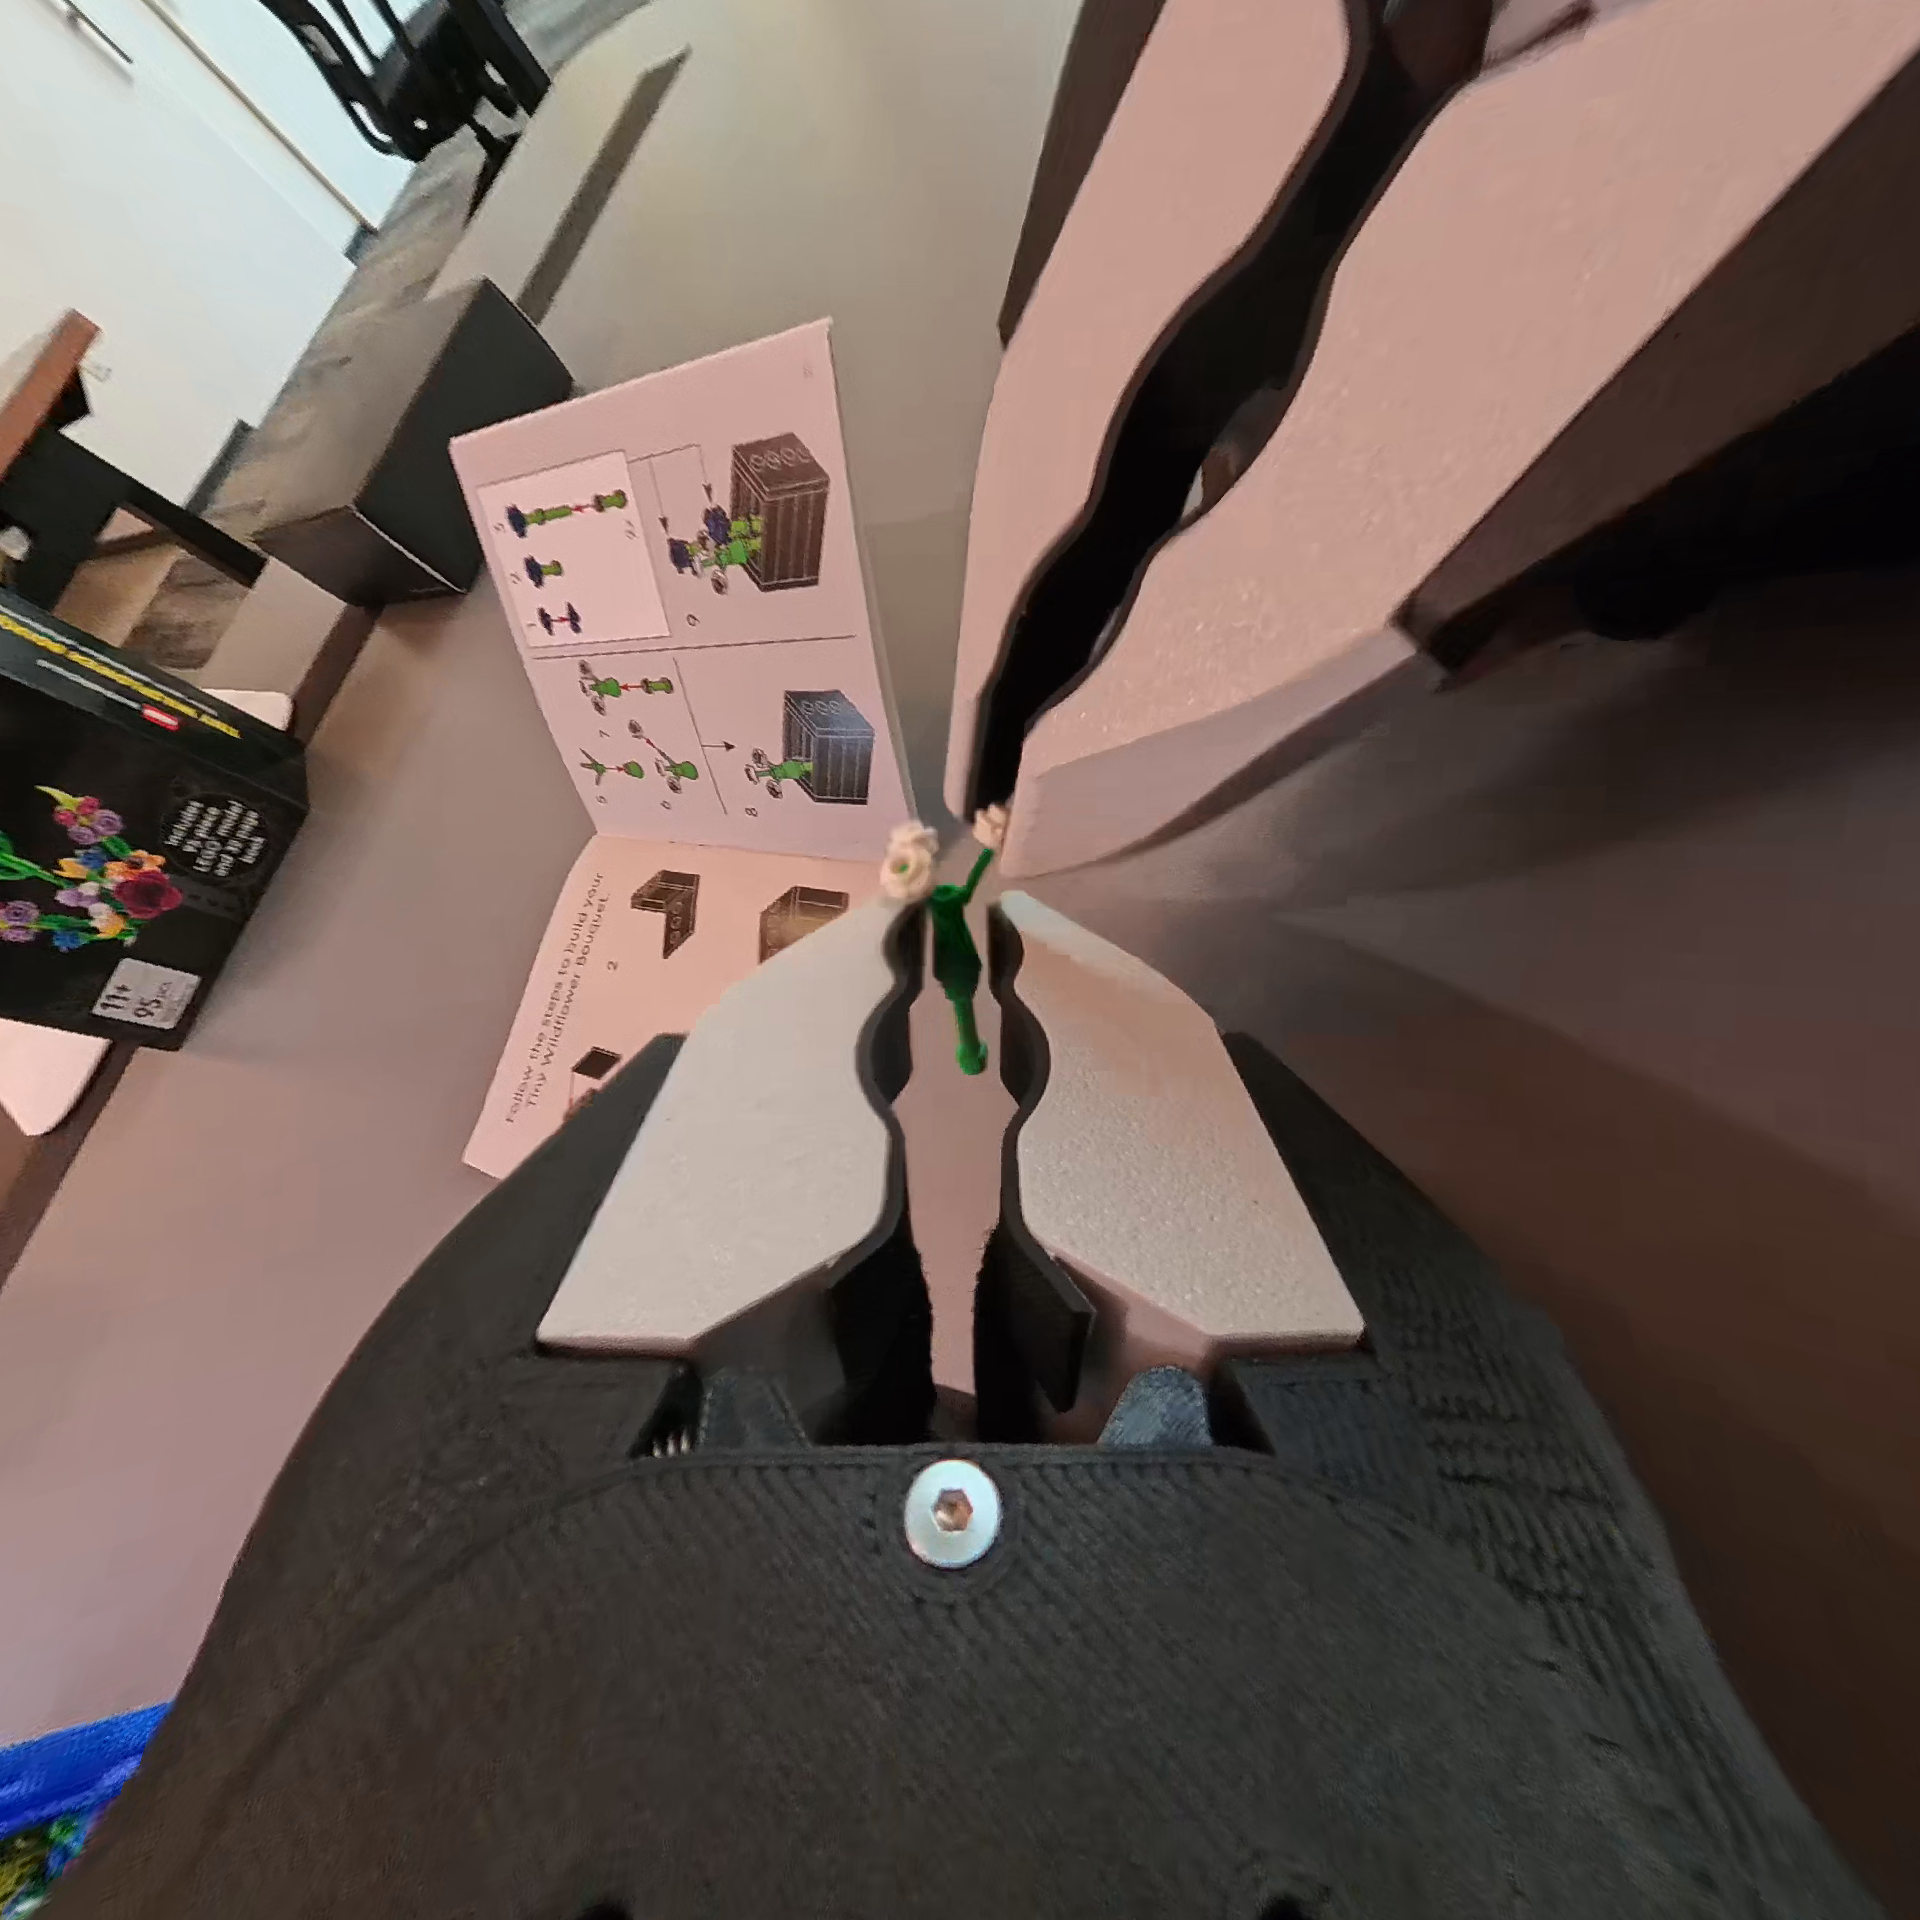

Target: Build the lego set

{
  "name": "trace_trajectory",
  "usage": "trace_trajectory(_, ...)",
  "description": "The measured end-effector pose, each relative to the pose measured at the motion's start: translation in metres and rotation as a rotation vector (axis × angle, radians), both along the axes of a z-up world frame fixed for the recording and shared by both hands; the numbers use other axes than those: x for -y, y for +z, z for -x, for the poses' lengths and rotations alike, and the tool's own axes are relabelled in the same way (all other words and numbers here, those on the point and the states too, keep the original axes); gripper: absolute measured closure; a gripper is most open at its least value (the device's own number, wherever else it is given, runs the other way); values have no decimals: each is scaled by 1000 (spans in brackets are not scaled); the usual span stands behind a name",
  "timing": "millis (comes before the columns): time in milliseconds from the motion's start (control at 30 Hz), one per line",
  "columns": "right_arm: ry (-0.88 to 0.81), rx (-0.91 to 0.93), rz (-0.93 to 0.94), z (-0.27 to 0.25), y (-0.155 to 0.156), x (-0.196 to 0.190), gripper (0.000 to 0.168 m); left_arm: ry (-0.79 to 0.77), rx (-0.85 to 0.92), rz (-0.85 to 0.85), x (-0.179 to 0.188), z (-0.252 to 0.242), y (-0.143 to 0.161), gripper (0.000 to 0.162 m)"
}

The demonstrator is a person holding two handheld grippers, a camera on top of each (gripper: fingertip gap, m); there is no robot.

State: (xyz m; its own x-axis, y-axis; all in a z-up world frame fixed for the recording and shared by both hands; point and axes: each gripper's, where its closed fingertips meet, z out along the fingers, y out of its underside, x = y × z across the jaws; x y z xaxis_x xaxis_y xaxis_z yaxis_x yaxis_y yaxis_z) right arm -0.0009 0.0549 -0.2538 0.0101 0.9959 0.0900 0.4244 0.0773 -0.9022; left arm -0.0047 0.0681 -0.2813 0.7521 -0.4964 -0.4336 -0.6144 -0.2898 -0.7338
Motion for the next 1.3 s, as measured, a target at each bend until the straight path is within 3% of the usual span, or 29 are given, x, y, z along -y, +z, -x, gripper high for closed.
trace_trajectory(133, -11, -49, -1, -7, 18, -9, 161, 4, -30, -72, -1, 3, 6, 133)
trace_trajectory(233, -44, -87, -54, -21, 44, -31, 161, 44, 72, -163, -4, 11, 25, 124)
trace_trajectory(400, -168, -91, -147, -48, 97, -112, 161, -39, 644, -395, 6, 17, 92, 106)
trace_trajectory(500, -226, 22, -172, -48, 85, -168, 161, -91, 863, -532, 16, 29, 118, 80)
trace_trajectory(667, -249, 204, -156, -31, 30, -219, 161, -76, 616, -579, 13, 28, 105, 73)
trace_trajectory(767, -254, 264, -169, -26, 11, -230, 161, -114, 581, -569, 14, 20, 102, 71)
trace_trajectory(900, -241, 316, -152, -23, -3, -235, 161, -123, 624, -538, 12, 18, 99, 71)
trace_trajectory(1167, -235, 347, -130, -22, -14, -240, 161, -169, 503, -471, 10, 4, 82, 69)
trace_trajectory(1300, -236, 297, -99, -22, -12, -237, 149, -195, 567, -441, 11, 0, 82, 66)
